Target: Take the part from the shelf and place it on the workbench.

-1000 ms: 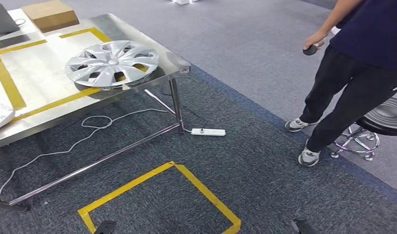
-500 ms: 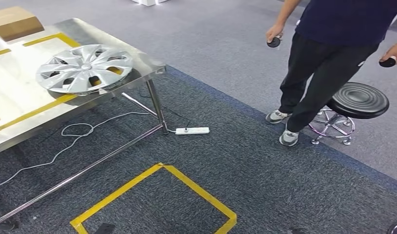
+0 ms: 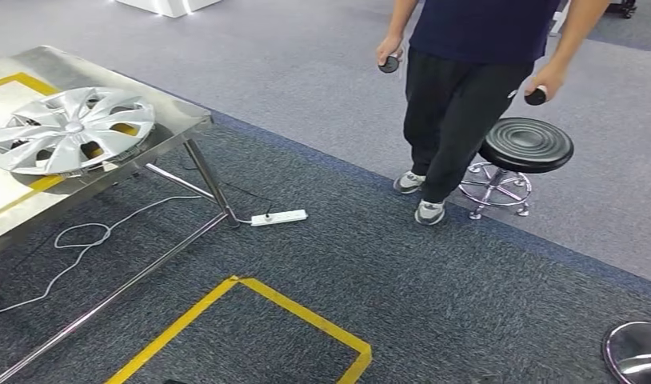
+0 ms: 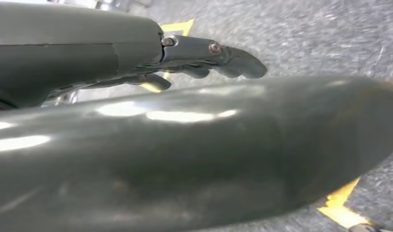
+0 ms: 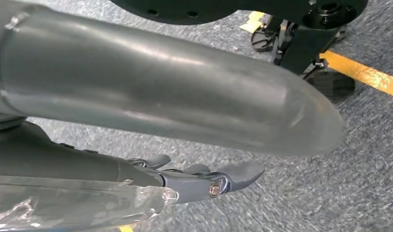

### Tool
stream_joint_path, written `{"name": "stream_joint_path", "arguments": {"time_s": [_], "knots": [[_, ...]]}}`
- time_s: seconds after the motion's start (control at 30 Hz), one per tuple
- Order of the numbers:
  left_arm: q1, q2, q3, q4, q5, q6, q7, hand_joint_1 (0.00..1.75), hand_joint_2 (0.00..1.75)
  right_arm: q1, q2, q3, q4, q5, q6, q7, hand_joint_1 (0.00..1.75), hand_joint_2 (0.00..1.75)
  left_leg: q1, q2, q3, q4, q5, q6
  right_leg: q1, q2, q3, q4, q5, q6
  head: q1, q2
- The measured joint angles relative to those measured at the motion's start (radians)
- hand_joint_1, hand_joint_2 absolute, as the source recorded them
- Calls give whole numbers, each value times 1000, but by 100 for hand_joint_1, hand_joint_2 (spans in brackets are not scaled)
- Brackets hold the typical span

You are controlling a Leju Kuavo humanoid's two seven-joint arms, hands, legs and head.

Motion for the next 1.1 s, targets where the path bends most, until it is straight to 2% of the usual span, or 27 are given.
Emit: {"name": "stream_joint_path", "arguments": {"time_s": [0.07, 0.1, 0.13, 0.17, 0.23, 0.27, 0.3, 0.33, 0.37, 0.4, 0.47, 0.5, 0.53, 0.6, 0.67, 0.73, 0.77, 0.8, 0.83, 0.87, 0.9, 0.93, 0.97, 1.03, 1.1], "knots": [[-1, 1, -5, 1, -5, 9, 17, 0, 0, 2, 0, 0, 0, -1, 1, -15, 0, 0, -2, 6, 1, -9, -1, 15, -3, 15, -8, -5, 6, 14, 0, 0], [-1, 1, -7, 1, -7, 15, 24, 0, 0, 4, 1, 0, 0, -2, 2, -25, 0, 0, -3, 15, 1, -11, 2, 23, -4, 13, -12, -4, 6, 19, 1, 0], [-1, 2, -8, 1, -8, 19, 24, 0, 0, 5, 2, 0, 0, -3, 3, -36, 0, 0, -2, 25, 2, -14, 5, 31, -4, -1, -22, 11, -4, 24, 4, 0], [-1, 2, -9, 1, -10, 20, 17, 0, 0, 4, 4, 0, 0, -4, 4, -46, 0, 0, -2, 36, 2, -16, 7, 38, -2, -24, -40, 47, -26, 27, 7, 0], [0, 0, -11, 1, -14, 18, -16, 0, 0, -2, 8, 0, 0, -6, 5, -59, 0, 0, -6, 57, 2, -16, 7, 45, 0, -71, -96, 175, -94, 31, 13, 0], [-1, -1, -12, 1, -17, 17, -40, 0, 0, -5, 9, 1, 0, -5, 5, -59, 0, 0, -8, 68, 2, -16, 6, 46, 0, -80, -125, 241, -122, 33, 13, 0], [-2, -3, -13, 1, -21, 17, -66, 0, 0, -5, 10, 1, 0, -4, 4, -55, 0, 0, -9, 79, 3, -16, 5, 47, 0, -84, -142, 283, -135, 33, 13, 0], [-5, -5, -14, 1, -27, 17, -96, 0, 0, -5, 10, 2, 0, -2, 4, -46, 0, 0, -10, 88, 4, -15, 5, 47, 0, -86, -139, 288, -129, 33, 13, 0], [-10, -9, -16, 1, -32, 18, -130, 0, 0, -4, 10, 3, 0, 1, 4, -36, 0, 0, -11, 96, 6, -15, 4, 47, 0, -89, -116, 251, -105, 31, 13, 0], [-17, -14, -19, 1, -38, 19, -161, 0, 0, -4, 10, 5, 0, 4, 3, -27, 0, 0, -11, 104, 8, -15, 2, 45, 1, -99, -76, 182, -71, 29, 13, 0], [-36, -25, -26, 1, -46, 21, -207, 0, 0, -8, 11, 11, 0, 11, 3, -19, 0, 0, -16, 118, 13, -13, -2, 38, 7, -137, -2, 50, -29, 20, 13, 0], [-46, -29, -29, 1, -48, 21, -218, 0, 0, -12, 12, 14, 0, 13, 3, -18, 0, 0, -19, 125, 14, -12, -4, 34, 10, -149, 17, 16, -22, 15, 13, 0], [-55, -33, -32, 1, -51, 21, -224, 0, 0, -14, 12, 17, 0, 13, 3, -18, 0, 0, -22, 132, 14, -12, -5, 30, 13, -151, 20, 6, -24, 9, 12, 0], [-68, -39, -36, 1, -60, 24, -232, 0, 0, -13, 12, 19, 0, 9, 0, -18, 0, 0, -21, 144, 16, -13, -7, 22, 11, -129, 17, 4, -19, -2, 12, 0], [-73, -44, -46, 0, -89, 64, -236, 0, 0, -11, 12, 18, 0, -6, -8, -6, 0, 0, -18, 123, 4, 20, -36, 12, 7, -109, 16, 0, -14, -12, 10, 0], [-69, -48, -61, 1, -118, 141, -237, 0, 0, -11, 11, 14, 0, -23, -15, 12, 0, 0, -15, 85, -48, 133, -99, 6, 3, -90, 15, -3, -11, -20, 6, 0], [-64, -50, -65, 1, -121, 171, -234, 0, 0, -10, 10, 12, 0, -27, -15, 17, 0, 0, -14, 76, -82, 202, -128, 4, 3, -80, 14, -3, -11, -22, 6, 0], [-58, -50, -67, 1, -116, 186, -228, 0, 0, -8, 9, 10, 0, -28, -14, 19, 0, 0, -13, 71, -109, 255, -143, 3, 3, -68, 13, -3, -11, -23, 6, 0], [-51, -50, -66, 2, -108, 187, -218, 0, 0, -6, 9, 9, 0, -28, -12, 18, 0, 0, -12, 69, -121, 275, -136, 3, 3, -55, 13, -2, -11, -23, 6, 0], [-45, -50, -66, 2, -100, 175, -207, 0, 0, -3, 8, 7, 0, -27, -10, 18, 0, 0, -10, 67, -115, 252, -109, 3, 2, -42, 13, -2, -10, -22, 6, 0], [-40, -50, -65, 3, -94, 158, -195, 0, 0, 0, 8, 6, 0, -26, -9, 19, 0, 0, -7, 60, -93, 198, -69, 3, 1, -29, 14, -2, -10, -20, 6, 0], [-36, -48, -64, 3, -90, 134, -180, 0, 0, 2, 8, 5, 0, -23, -6, 20, 0, 0, -4, 43, -64, 129, -30, 2, 1, -18, 13, -1, -10, -17, 6, 0], [-35, -47, -64, 4, -88, 106, -166, 0, 0, 2, 8, 4, 0, -20, -4, 22, 0, 0, 0, 25, -38, 66, -6, 2, 2, -8, 10, 2, -10, -12, 6, 0], [-35, -44, -64, 4, -88, 54, -140, 0, 0, 1, 8, 4, 0, -12, 0, 25, 0, 0, 2, 0, -15, 6, 7, 6, 2, 7, 3, 5, -8, 0, 7, 0], [-34, -42, -63, 4, -84, 29, -128, 0, 0, 2, 8, 4, 0, -6, 2, 26, 0, 0, -1, 10, -14, 1, 7, 19, -2, 16, -6, 2, -4, 13, 7, 0]]}}
